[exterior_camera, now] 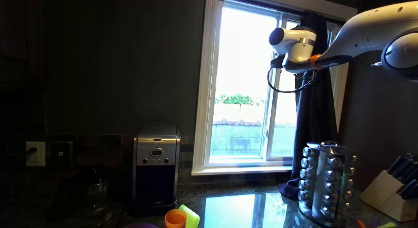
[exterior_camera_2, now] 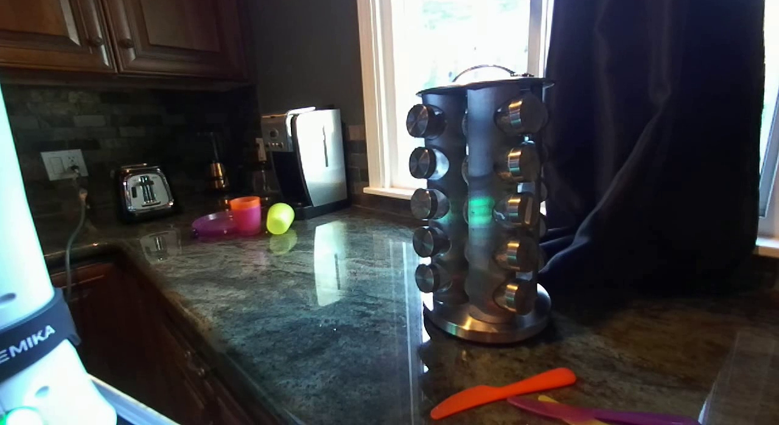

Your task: Close the window curtains

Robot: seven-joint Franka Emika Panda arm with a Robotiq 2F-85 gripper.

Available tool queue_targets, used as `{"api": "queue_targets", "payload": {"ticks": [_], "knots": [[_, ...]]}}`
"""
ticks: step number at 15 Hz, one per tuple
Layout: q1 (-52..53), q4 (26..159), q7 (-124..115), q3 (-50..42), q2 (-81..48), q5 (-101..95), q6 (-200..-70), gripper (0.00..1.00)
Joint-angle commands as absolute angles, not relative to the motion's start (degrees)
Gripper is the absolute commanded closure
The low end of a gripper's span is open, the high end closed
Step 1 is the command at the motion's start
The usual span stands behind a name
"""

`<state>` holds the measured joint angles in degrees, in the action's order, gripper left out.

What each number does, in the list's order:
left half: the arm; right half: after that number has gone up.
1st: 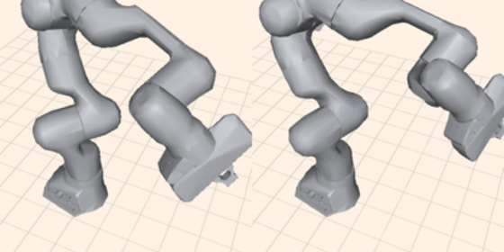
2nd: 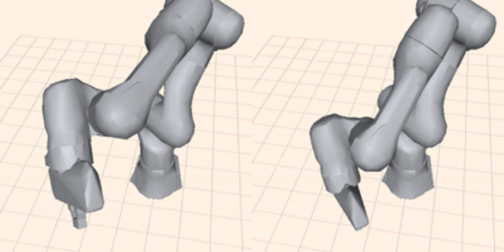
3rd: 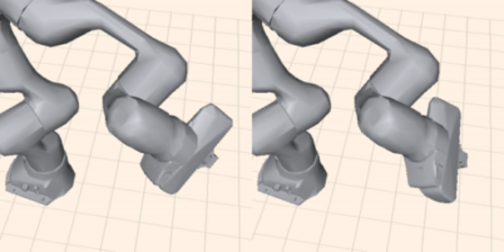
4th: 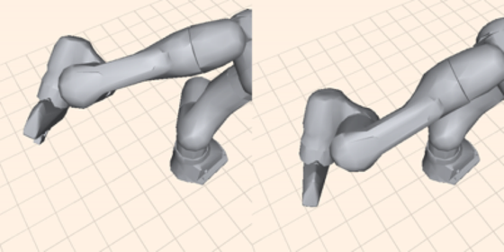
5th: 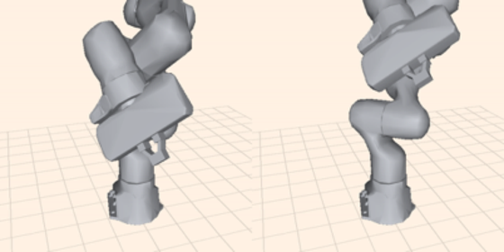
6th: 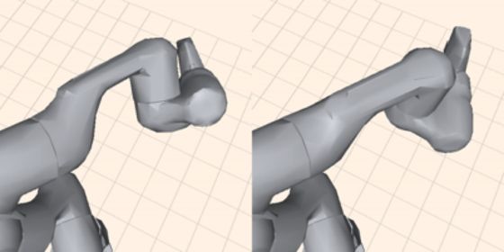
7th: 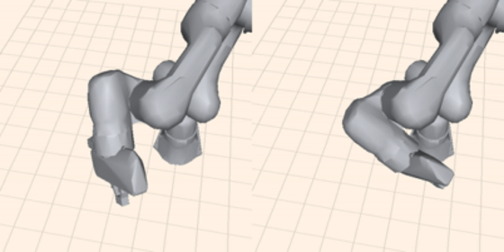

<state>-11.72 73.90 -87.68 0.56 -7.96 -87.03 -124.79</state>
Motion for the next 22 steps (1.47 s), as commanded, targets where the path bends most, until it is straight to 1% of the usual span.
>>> {"api": "queue_targets", "payload": {"ticks": [1,4,8,16,22], "knots": [[-11.4,64.8,-95.7,-1.1,-14.8,-98.1,-124.4,0.00],[-10.8,58.3,-101.7,-2.0,-20.0,-106.0,-122.6,0.00],[-11.2,52.0,-104.6,-2.7,-26.0,-109.9,-118.9,0.00],[-12.8,44.1,-102.6,-4.7,-34.1,-109.1,-112.7,0.00],[-14.2,40.7,-101.7,-5.5,-37.6,-108.6,-111.6,0.00]]}}
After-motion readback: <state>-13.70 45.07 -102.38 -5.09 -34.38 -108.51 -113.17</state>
